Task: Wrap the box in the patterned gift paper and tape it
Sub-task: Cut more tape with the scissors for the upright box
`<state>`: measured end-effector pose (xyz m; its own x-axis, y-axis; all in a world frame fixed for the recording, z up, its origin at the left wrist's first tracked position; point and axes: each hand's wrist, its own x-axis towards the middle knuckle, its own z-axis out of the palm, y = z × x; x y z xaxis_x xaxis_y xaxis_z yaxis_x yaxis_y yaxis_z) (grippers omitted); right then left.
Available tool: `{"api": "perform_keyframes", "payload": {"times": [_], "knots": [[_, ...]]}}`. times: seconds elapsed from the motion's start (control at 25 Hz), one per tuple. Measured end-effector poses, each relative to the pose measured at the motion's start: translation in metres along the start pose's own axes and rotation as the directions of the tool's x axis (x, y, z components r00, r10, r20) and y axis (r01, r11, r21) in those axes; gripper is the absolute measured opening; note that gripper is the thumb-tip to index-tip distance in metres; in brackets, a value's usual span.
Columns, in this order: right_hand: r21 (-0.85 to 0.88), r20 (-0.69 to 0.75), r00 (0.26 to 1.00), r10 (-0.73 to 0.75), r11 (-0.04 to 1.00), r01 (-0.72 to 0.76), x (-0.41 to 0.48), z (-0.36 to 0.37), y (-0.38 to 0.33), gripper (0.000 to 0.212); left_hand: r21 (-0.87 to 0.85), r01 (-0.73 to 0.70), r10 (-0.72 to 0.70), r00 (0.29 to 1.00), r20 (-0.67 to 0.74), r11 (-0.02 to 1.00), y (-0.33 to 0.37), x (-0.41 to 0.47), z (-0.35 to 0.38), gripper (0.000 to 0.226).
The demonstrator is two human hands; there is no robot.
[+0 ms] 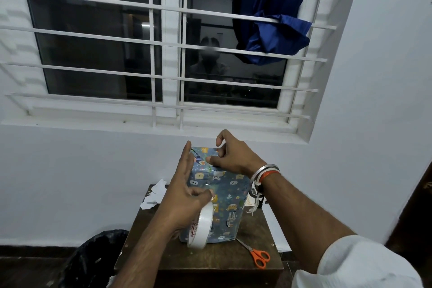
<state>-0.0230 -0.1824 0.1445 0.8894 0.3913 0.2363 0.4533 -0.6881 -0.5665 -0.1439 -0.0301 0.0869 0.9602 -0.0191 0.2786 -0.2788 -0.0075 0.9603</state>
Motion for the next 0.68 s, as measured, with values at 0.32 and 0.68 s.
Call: {"api": "perform_keyframes", "payload": {"times": [0.32, 0.68], "knots": [[0.007, -0.043, 0.996, -0.079, 0.997, 0.079, -0.008, 0.008, -0.01, 0.025, 0.031, 0.04, -0.04, 0.999, 0.02, 0.999, 0.003, 0.004, -0.003, 0.113], [-0.391, 0.226, 0.966, -0.123, 0.897, 0.206, -0.002, -0.024, 0.031, 0.111, -0.029, 0.009, -0.009, 1.0, 0.026, 1.0, 0.003, 0.003, -0.014, 0.109]]}}
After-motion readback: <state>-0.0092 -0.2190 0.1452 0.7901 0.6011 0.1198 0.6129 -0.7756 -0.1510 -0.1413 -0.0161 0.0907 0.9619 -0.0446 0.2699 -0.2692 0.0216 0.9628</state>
